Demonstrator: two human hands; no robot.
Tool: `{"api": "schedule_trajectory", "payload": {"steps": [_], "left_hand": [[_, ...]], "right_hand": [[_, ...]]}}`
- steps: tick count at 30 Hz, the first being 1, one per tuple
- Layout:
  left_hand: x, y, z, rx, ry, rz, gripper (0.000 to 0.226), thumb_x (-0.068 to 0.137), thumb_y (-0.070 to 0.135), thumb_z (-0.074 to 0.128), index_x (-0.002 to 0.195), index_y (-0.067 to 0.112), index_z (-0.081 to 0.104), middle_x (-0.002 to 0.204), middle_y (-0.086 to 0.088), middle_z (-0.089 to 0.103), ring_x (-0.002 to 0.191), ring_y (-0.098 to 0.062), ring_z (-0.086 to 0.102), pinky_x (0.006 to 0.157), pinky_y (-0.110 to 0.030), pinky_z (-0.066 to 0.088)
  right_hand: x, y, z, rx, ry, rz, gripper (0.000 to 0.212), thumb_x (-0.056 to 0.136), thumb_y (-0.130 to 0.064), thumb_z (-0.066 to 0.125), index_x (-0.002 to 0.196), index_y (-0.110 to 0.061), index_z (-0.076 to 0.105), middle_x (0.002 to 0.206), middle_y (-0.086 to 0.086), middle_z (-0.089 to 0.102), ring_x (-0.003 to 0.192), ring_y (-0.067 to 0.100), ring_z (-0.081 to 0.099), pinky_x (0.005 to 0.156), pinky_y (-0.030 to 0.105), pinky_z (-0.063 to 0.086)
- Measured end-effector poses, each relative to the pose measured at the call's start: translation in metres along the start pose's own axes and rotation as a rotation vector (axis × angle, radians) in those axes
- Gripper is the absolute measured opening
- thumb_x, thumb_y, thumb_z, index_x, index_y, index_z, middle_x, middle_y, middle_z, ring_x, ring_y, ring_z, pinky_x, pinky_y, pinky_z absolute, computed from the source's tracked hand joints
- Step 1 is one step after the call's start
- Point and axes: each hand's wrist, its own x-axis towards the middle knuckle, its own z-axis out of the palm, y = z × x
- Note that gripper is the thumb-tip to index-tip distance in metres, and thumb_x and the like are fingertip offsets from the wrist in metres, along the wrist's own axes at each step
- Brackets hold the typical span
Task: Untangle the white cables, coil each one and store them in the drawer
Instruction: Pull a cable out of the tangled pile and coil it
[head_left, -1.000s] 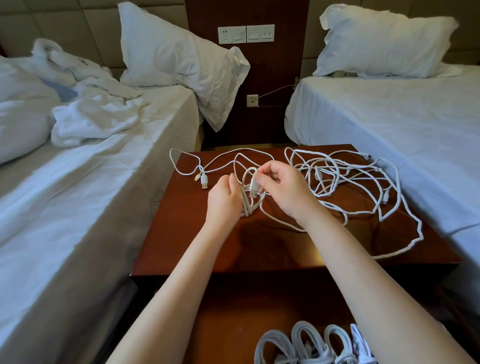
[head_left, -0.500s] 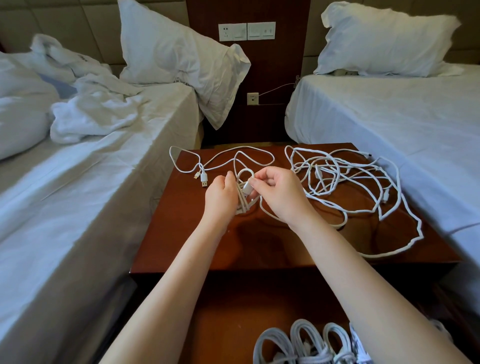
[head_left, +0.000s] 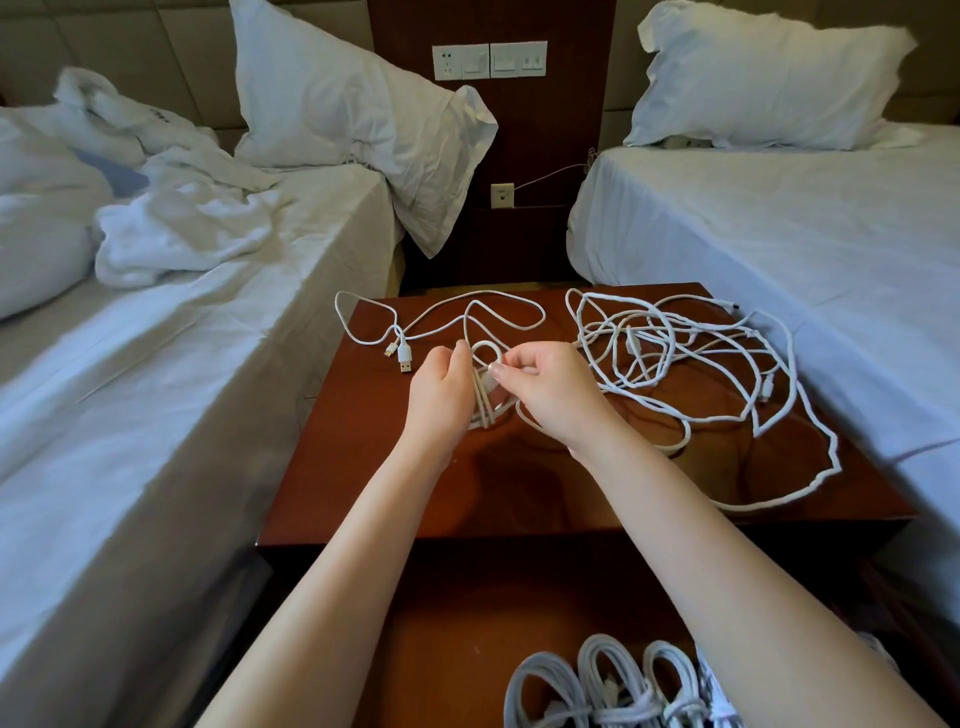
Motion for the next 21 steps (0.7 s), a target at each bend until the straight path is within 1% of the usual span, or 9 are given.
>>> {"api": "schedule_trajectory", "payload": {"steps": [4, 6, 7, 9, 11, 13, 17, 19, 21], "left_hand": [[0.003, 0.001, -0.003, -0.116, -0.017, -0.027, 0.031, 0.103, 0.033, 0.034, 0.081, 0.018, 0.049, 0.082, -0.001, 0.049, 0.081, -0.015, 0.051, 0.073, -0.031, 0.043], [0.004, -0.001, -0.003, -0.156, -0.025, -0.062, 0.031, 0.102, 0.035, 0.035, 0.083, 0.016, 0.05, 0.087, -0.005, 0.05, 0.085, -0.019, 0.052, 0.075, -0.032, 0.043], [0.004, -0.001, -0.002, -0.162, -0.021, -0.067, 0.03, 0.102, 0.035, 0.036, 0.084, 0.015, 0.05, 0.087, -0.006, 0.049, 0.084, -0.019, 0.05, 0.074, -0.032, 0.042], [0.005, -0.002, -0.002, -0.16, -0.007, -0.058, 0.03, 0.102, 0.035, 0.035, 0.086, 0.015, 0.05, 0.084, -0.003, 0.047, 0.081, -0.017, 0.047, 0.072, -0.029, 0.04], [0.006, -0.001, -0.001, -0.154, -0.013, -0.044, 0.03, 0.103, 0.036, 0.034, 0.084, 0.018, 0.05, 0.083, 0.0, 0.048, 0.078, -0.013, 0.047, 0.072, -0.028, 0.04], [0.006, -0.001, -0.002, -0.147, -0.02, -0.039, 0.031, 0.103, 0.036, 0.034, 0.081, 0.02, 0.049, 0.08, 0.001, 0.046, 0.074, -0.01, 0.045, 0.069, -0.027, 0.04], [0.006, -0.004, -0.005, -0.137, -0.028, -0.062, 0.033, 0.102, 0.04, 0.033, 0.084, 0.021, 0.053, 0.085, -0.001, 0.051, 0.079, -0.013, 0.049, 0.074, -0.029, 0.042], [0.008, -0.004, -0.007, -0.137, -0.039, -0.059, 0.034, 0.102, 0.042, 0.033, 0.087, 0.02, 0.054, 0.087, -0.004, 0.053, 0.081, -0.015, 0.051, 0.075, -0.03, 0.043], [0.01, -0.006, -0.007, -0.122, -0.066, -0.048, 0.035, 0.102, 0.042, 0.033, 0.086, 0.02, 0.054, 0.084, -0.003, 0.052, 0.079, -0.014, 0.051, 0.076, -0.032, 0.043]], "right_hand": [[0.0, -0.002, -0.001, 0.072, -0.023, 0.018, 0.028, 0.096, -0.019, 0.054, 0.083, 0.0, 0.07, 0.088, 0.023, 0.068, 0.092, 0.034, 0.065, 0.092, 0.043, 0.049], [-0.002, -0.003, 0.001, 0.052, -0.044, 0.011, 0.03, 0.097, -0.019, 0.053, 0.081, 0.001, 0.069, 0.084, 0.023, 0.068, 0.081, 0.034, 0.065, 0.08, 0.043, 0.051], [-0.003, -0.003, 0.003, 0.04, -0.057, 0.003, 0.03, 0.098, -0.019, 0.053, 0.081, 0.001, 0.067, 0.077, 0.021, 0.067, 0.066, 0.029, 0.061, 0.069, 0.043, 0.049], [-0.006, -0.004, 0.005, -0.001, -0.088, -0.001, 0.029, 0.1, -0.02, 0.051, 0.084, -0.001, 0.066, 0.062, 0.006, 0.057, 0.049, 0.011, 0.045, 0.057, 0.032, 0.04], [-0.006, -0.002, 0.006, -0.024, -0.117, 0.02, 0.027, 0.102, -0.021, 0.047, 0.092, -0.008, 0.068, 0.055, -0.011, 0.052, 0.05, 0.002, 0.045, 0.057, 0.021, 0.038], [-0.008, -0.004, 0.006, -0.038, -0.153, 0.041, 0.026, 0.104, -0.022, 0.043, 0.102, -0.014, 0.068, 0.049, -0.018, 0.052, 0.049, -0.002, 0.048, 0.057, 0.016, 0.038], [-0.01, -0.01, 0.004, -0.09, -0.265, 0.072, 0.028, 0.102, -0.017, 0.039, 0.111, -0.013, 0.066, 0.072, -0.006, 0.056, 0.067, 0.009, 0.05, 0.069, 0.029, 0.042], [-0.01, -0.014, 0.002, -0.093, -0.317, 0.057, 0.025, 0.095, -0.012, 0.042, 0.106, -0.009, 0.064, 0.081, 0.006, 0.057, 0.073, 0.016, 0.05, 0.071, 0.036, 0.044], [-0.008, -0.014, 0.001, -0.152, -0.333, 0.026, 0.019, 0.09, -0.014, 0.048, 0.1, -0.008, 0.063, 0.092, 0.011, 0.057, 0.082, 0.021, 0.054, 0.078, 0.044, 0.048]]}}
